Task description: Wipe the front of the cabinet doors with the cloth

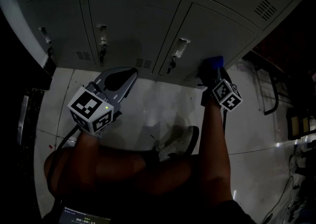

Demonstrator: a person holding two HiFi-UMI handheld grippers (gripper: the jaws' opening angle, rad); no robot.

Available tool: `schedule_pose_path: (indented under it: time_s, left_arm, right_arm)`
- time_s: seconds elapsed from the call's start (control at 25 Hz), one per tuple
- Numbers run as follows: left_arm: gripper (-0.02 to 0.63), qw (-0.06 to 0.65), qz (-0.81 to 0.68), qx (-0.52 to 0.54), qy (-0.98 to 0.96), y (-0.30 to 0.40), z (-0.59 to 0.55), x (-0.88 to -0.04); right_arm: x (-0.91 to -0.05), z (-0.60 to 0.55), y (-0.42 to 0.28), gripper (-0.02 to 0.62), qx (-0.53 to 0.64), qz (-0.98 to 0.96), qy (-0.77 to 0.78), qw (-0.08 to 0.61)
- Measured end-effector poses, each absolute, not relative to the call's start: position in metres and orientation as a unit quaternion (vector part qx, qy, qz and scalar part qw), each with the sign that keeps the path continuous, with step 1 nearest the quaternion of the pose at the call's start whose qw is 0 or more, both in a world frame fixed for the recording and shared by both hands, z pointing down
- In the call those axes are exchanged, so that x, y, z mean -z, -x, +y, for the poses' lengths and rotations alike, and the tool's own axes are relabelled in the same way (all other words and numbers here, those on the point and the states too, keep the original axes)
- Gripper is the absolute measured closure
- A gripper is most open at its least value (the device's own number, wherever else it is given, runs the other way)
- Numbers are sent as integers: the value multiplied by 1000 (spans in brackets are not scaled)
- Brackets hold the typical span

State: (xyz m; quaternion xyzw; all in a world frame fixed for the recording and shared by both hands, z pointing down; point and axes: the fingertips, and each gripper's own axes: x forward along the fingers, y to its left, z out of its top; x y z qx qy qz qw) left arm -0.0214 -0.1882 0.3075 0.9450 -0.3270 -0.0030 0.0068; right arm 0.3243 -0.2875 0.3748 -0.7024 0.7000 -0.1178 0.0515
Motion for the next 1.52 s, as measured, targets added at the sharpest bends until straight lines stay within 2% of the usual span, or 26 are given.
schedule_pose_path:
  time_s: [0.24, 0.6, 0.76, 0.96, 1.16, 1.32, 1.52]
  left_arm:
    - [600, 8, -327, 1, -945, 20, -188, -308]
    - [600, 4, -326, 2, -945, 20, -190, -309]
    - [600, 6, -328, 3, -945, 21, -190, -309]
    - [600, 3, -322, 0, -947, 14, -187, -311]
    - [600, 6, -324, 1, -946, 15, -188, -310]
    - [600, 2, -320, -1, -947, 13, -188, -313]
    - [600, 6, -322, 0, -947, 13, -187, -312]
  right_arm:
    - [-379, -281, -363, 537, 135, 663, 732, 72]
    - [-377, -273, -370, 537, 168, 639, 742, 110]
    - [-361, -274, -325, 537, 172, 672, 710, 120]
    - [-340, -276, -222, 537, 138, 761, 628, 92]
    - [-371, -275, -136, 537, 148, 817, 554, 52]
    - [-411, -278, -106, 537, 170, 829, 532, 13]
    - [-451, -288, -108, 537, 188, 824, 533, -25]
